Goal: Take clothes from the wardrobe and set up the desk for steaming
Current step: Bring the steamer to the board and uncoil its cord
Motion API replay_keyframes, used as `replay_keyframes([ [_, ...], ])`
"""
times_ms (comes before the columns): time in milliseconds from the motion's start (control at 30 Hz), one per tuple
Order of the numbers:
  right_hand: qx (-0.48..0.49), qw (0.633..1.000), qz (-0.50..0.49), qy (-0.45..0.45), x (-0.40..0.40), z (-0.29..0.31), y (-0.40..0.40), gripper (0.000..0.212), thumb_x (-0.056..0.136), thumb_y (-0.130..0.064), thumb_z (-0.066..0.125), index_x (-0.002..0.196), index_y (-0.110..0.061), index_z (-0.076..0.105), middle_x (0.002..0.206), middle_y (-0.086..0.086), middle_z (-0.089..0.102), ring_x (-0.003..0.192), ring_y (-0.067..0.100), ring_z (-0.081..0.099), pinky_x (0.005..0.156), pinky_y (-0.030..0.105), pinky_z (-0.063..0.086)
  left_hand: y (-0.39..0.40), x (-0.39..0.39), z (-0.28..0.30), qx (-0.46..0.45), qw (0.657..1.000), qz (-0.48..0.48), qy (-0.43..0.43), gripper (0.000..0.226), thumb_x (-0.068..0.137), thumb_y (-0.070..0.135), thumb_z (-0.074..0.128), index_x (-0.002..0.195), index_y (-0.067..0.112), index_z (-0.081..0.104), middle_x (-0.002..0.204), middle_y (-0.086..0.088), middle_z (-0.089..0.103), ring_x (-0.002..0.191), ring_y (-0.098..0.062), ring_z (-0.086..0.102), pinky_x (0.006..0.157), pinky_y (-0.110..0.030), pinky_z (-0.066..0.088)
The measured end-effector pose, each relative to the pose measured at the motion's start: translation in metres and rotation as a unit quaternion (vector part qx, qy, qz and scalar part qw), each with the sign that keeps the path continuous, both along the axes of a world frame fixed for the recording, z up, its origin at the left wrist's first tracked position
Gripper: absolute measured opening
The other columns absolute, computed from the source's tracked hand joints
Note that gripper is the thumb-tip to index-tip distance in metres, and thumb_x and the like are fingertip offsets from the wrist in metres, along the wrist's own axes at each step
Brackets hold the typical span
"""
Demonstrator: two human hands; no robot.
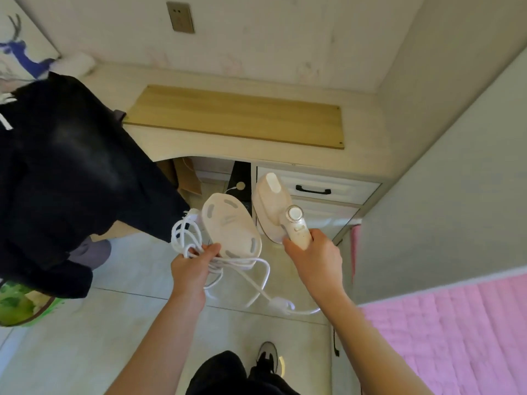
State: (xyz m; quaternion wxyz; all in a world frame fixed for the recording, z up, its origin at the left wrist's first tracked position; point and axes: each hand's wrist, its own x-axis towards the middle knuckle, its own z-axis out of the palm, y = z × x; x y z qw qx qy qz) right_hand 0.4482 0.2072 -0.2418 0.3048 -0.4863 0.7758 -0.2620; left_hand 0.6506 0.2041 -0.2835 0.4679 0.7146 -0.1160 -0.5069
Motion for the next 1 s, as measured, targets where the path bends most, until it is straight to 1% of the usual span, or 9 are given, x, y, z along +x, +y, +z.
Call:
replay_keyframes([
  [100, 0.005, 1.0, 0.007, -0.007, -0.004, 0.0, -0.033, 0.031, 0.08, -0.043, 0.066, 0.08, -0.014, 0.053, 0.064, -0.006, 0.055, 0.059, 0.013, 0.051, 0.05, 0.026, 0.034, -0.029, -0.002, 0.003, -0.006, 1.0, 0.012, 0.0, 0.018, 0.072, 0.012, 0.082, 0.078, 0.01, 0.065, 0.077, -0.005, 0.067, 0.072, -0.018, 0.063, 0.071, -0.032, 0.047],
  [200, 0.005, 0.999, 0.01, -0.03, -0.002, 0.001, -0.065, 0.032, 0.079, -0.043, 0.066, 0.082, -0.014, 0.055, 0.068, -0.003, 0.059, 0.06, 0.014, 0.053, 0.051, 0.026, 0.036, -0.059, 0.0, 0.004, -0.005, 1.0, 0.018, -0.005, 0.02, 0.072, 0.013, 0.082, 0.076, 0.009, 0.063, 0.076, -0.006, 0.066, 0.069, -0.019, 0.061, 0.073, -0.033, 0.046],
  [367, 0.009, 0.999, 0.01, -0.036, 0.013, 0.002, -0.113, 0.03, 0.081, -0.041, 0.066, 0.081, -0.013, 0.055, 0.069, -0.001, 0.06, 0.059, 0.013, 0.052, 0.049, 0.025, 0.032, -0.109, 0.015, 0.004, 0.0, 1.0, 0.007, -0.01, 0.022, 0.071, 0.014, 0.083, 0.07, 0.011, 0.061, 0.074, -0.007, 0.065, 0.069, -0.02, 0.061, 0.074, -0.035, 0.047],
  [467, 0.015, 0.999, 0.01, -0.038, 0.028, 0.005, -0.148, 0.028, 0.081, -0.041, 0.065, 0.082, -0.014, 0.055, 0.071, -0.002, 0.059, 0.063, 0.012, 0.052, 0.05, 0.026, 0.033, -0.146, 0.029, 0.008, -0.003, 1.0, 0.003, -0.013, 0.02, 0.072, 0.011, 0.082, 0.072, 0.01, 0.062, 0.073, -0.006, 0.064, 0.066, -0.017, 0.059, 0.066, -0.03, 0.045],
  [533, 0.017, 0.999, 0.005, -0.038, 0.039, 0.006, -0.175, 0.03, 0.08, -0.042, 0.064, 0.081, -0.014, 0.054, 0.071, -0.002, 0.058, 0.063, 0.015, 0.052, 0.051, 0.027, 0.033, -0.172, 0.039, 0.012, -0.008, 1.0, -0.002, -0.021, 0.019, 0.072, 0.01, 0.081, 0.076, 0.009, 0.063, 0.074, -0.005, 0.064, 0.067, -0.017, 0.059, 0.06, -0.027, 0.043],
  [667, 0.0, 0.999, -0.009, -0.032, 0.064, 0.011, -0.228, 0.03, 0.08, -0.04, 0.066, 0.081, -0.013, 0.054, 0.07, -0.002, 0.056, 0.066, 0.019, 0.053, 0.053, 0.029, 0.035, -0.226, 0.064, 0.021, -0.022, 0.999, -0.029, -0.031, 0.018, 0.072, 0.007, 0.081, 0.079, 0.008, 0.064, 0.075, -0.005, 0.065, 0.068, -0.016, 0.062, 0.06, -0.026, 0.045],
  [800, -0.001, 0.999, -0.03, -0.016, 0.082, 0.012, -0.269, 0.032, 0.079, -0.043, 0.066, 0.085, -0.013, 0.056, 0.074, 0.001, 0.06, 0.07, 0.023, 0.058, 0.057, 0.031, 0.039, -0.28, 0.083, 0.026, -0.037, 0.996, -0.072, -0.045, 0.013, 0.075, 0.006, 0.079, 0.079, 0.008, 0.067, 0.075, -0.005, 0.067, 0.069, -0.016, 0.063, 0.059, -0.024, 0.044],
  [933, 0.0, 0.999, -0.044, 0.007, 0.087, 0.014, -0.302, 0.032, 0.08, -0.043, 0.066, 0.084, -0.013, 0.056, 0.073, -0.001, 0.059, 0.07, 0.021, 0.057, 0.055, 0.031, 0.036, -0.328, 0.086, 0.026, -0.036, 0.99, -0.124, -0.053, 0.01, 0.076, 0.005, 0.078, 0.082, 0.004, 0.07, 0.073, -0.007, 0.069, 0.06, -0.015, 0.065, 0.056, -0.025, 0.048],
  [1000, -0.005, 0.998, -0.053, 0.02, 0.085, 0.013, -0.316, 0.032, 0.08, -0.044, 0.066, 0.085, -0.014, 0.056, 0.074, 0.0, 0.06, 0.071, 0.022, 0.057, 0.057, 0.032, 0.038, -0.351, 0.081, 0.025, -0.036, 0.986, -0.146, -0.067, 0.009, 0.076, 0.005, 0.077, 0.08, 0.002, 0.07, 0.071, -0.01, 0.069, 0.059, -0.019, 0.065, 0.058, -0.029, 0.05],
])
